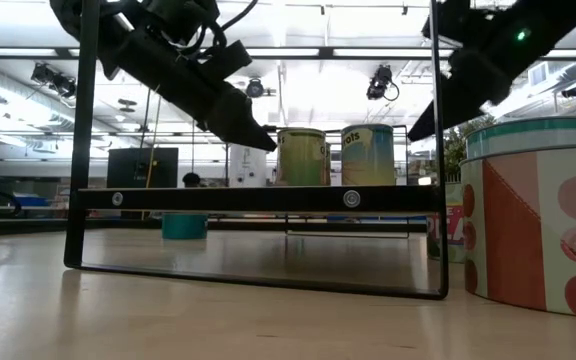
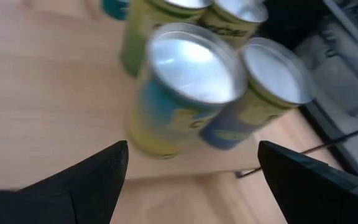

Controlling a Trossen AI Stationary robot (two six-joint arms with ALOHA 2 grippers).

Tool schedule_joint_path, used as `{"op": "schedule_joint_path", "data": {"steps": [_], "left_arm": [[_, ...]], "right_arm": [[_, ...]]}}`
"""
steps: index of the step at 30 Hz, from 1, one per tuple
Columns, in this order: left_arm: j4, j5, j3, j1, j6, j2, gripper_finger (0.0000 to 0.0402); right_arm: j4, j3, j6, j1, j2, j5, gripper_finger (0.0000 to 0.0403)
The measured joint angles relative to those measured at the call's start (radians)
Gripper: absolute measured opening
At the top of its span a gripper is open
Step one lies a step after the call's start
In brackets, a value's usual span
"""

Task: Pick and place cans onto a shelf
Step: Put the canned oranges on the shelf

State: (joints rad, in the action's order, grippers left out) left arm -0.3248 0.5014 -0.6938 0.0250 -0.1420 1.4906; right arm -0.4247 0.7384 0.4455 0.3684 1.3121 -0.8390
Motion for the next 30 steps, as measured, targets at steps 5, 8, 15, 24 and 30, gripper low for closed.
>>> {"op": "schedule_joint_path", "data": {"steps": [5,8,15,24,30], "left_arm": [[-0.013,0.001,0.0,0.0,0.026,0.001,0.0391],[-0.024,0.002,0.0,0.0,0.027,0.001,0.0391],[-0.033,0.019,0.0,0.0,0.027,0.001,0.0391],[-0.031,0.019,0.0,0.0,0.026,0.002,0.0391],[-0.029,0.02,-0.001,-0.03,0.024,-0.008,0.039]], "right_arm": [[0.005,-0.008,-0.012,-0.035,0.0,-0.038,0.0366],[0.018,-0.008,-0.034,-0.055,0.0,-0.039,0.0366],[0.049,-0.008,-0.075,-0.076,0.0,-0.038,0.0366],[0.05,-0.008,-0.082,-0.077,0.0,-0.032,0.0366],[0.003,0.011,-0.035,-0.059,-0.004,0.11,0.0366]]}}
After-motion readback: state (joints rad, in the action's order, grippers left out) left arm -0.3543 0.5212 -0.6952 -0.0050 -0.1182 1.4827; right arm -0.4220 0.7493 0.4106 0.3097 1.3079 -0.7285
